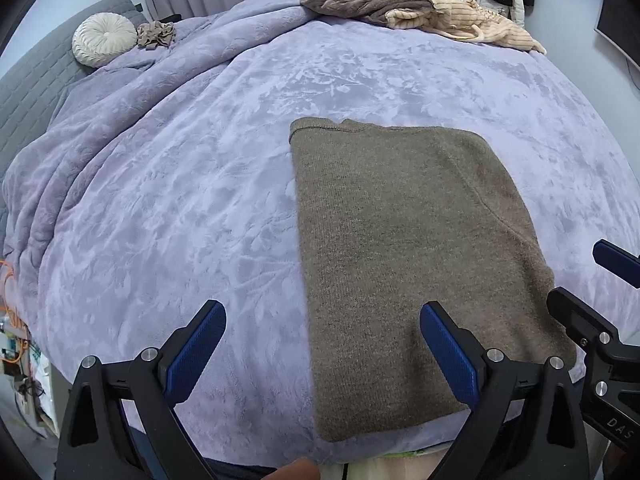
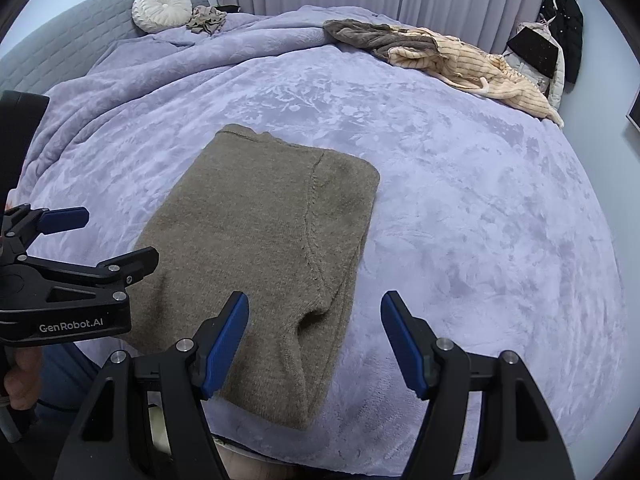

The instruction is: Fold small clothes

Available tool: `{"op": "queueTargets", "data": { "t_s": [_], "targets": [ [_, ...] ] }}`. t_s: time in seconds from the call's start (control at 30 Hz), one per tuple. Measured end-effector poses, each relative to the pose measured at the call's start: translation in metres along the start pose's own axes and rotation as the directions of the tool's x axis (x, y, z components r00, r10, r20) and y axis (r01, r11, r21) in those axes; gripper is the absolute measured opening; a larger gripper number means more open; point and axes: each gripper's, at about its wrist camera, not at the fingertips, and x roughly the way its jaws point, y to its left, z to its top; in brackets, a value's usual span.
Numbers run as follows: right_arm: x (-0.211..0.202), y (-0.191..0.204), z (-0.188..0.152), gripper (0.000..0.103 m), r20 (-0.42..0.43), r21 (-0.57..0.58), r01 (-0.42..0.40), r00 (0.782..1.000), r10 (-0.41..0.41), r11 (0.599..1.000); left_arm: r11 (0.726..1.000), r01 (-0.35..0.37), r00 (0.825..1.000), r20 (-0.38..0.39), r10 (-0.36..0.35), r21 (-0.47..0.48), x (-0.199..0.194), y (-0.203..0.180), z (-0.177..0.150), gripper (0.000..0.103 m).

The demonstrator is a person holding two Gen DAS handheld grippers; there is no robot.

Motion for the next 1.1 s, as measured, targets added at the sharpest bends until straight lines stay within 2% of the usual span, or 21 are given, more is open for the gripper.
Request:
{"op": "queueTargets", "data": {
  "t_s": [0.6, 1.1],
  "targets": [
    [0.0006, 0.0037, 0.0032, 0.072, -0.006, -0.007, 0.003, 1.000, -0.003, 1.000, 1.000, 0.017, 1.000, -0.006, -0.017, -0.007, -0.0013, 0.0007, 0.0053, 0.098],
    [0.0068, 0.0097, 0.0073, 0.072, -0.046, -0.042, 0.002, 0.999, -0.004, 0.999, 0.999, 0.030, 1.000, -0.008, -0.030, -0.015, 0.0014, 0.0048, 0.0071, 0.098]
  ]
}}
